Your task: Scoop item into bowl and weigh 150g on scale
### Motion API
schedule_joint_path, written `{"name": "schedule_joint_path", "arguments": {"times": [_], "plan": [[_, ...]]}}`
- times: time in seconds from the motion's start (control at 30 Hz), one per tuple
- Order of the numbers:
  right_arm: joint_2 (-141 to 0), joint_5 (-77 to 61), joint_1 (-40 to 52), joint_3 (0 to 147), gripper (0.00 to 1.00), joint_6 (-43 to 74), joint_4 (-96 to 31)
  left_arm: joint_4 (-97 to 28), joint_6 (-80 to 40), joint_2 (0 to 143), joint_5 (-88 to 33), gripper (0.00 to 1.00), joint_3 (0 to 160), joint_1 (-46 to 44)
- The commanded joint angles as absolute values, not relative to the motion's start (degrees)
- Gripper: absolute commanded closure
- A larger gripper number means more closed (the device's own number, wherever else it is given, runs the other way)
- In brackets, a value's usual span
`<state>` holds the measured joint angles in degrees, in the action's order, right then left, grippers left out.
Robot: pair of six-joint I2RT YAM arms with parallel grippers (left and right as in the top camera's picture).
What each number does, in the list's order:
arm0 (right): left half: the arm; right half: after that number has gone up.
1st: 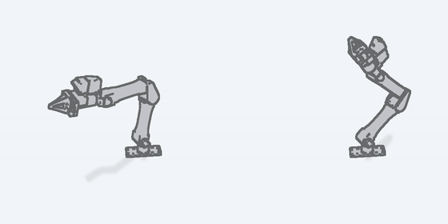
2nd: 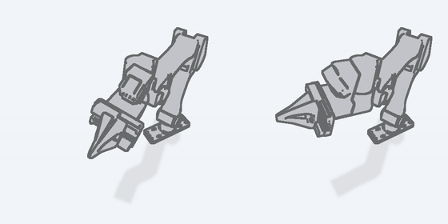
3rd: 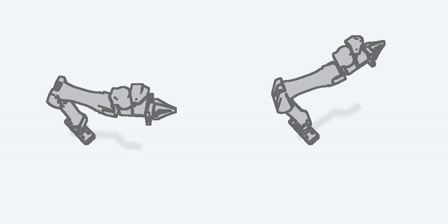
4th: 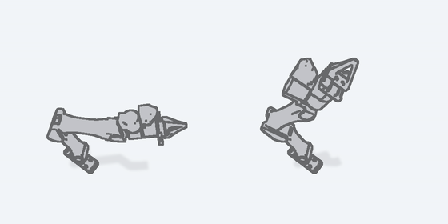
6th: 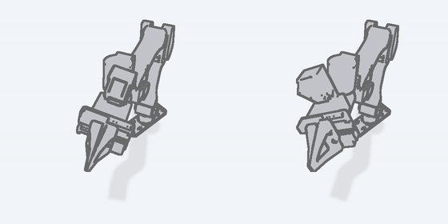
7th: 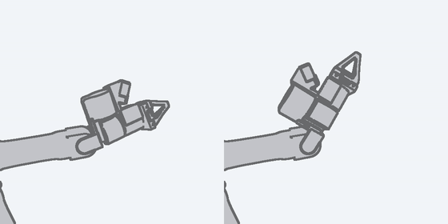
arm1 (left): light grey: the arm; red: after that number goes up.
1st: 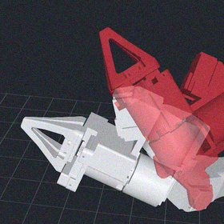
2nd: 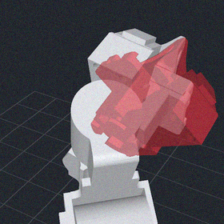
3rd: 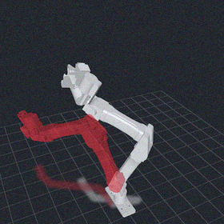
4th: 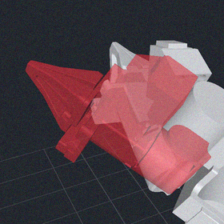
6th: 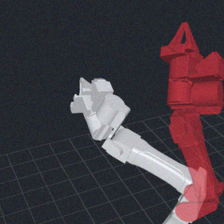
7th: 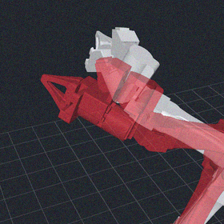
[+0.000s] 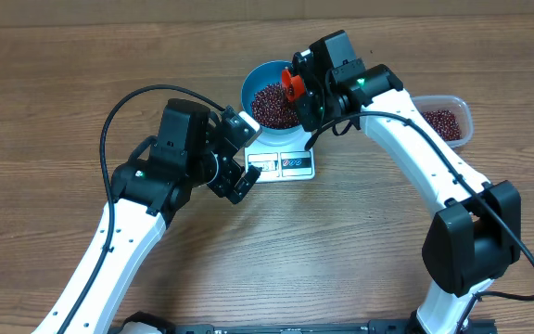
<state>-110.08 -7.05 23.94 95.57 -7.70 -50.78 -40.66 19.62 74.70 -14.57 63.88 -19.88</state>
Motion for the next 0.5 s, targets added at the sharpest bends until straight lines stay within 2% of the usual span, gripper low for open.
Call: {"name": "schedule_joint_path", "arguments": {"times": [0.0,0.27,0.47], "plan": [[-108.0,-7.0,23.8,97.6,0.96,-7.6,-50.6,-40.5,19.1,74.9,-14.6,0.0,63.7,-20.3],[-108.0,-8.5,23.6,97.6,0.96,-7.3,-50.6,-40.5,19.1,74.9,-14.6,0.0,63.7,-20.3],[-108.0,-16.3,20.6,97.6,0.96,-6.0,-50.7,-40.5,19.1,74.9,-14.6,0.0,63.7,-20.3]]}}
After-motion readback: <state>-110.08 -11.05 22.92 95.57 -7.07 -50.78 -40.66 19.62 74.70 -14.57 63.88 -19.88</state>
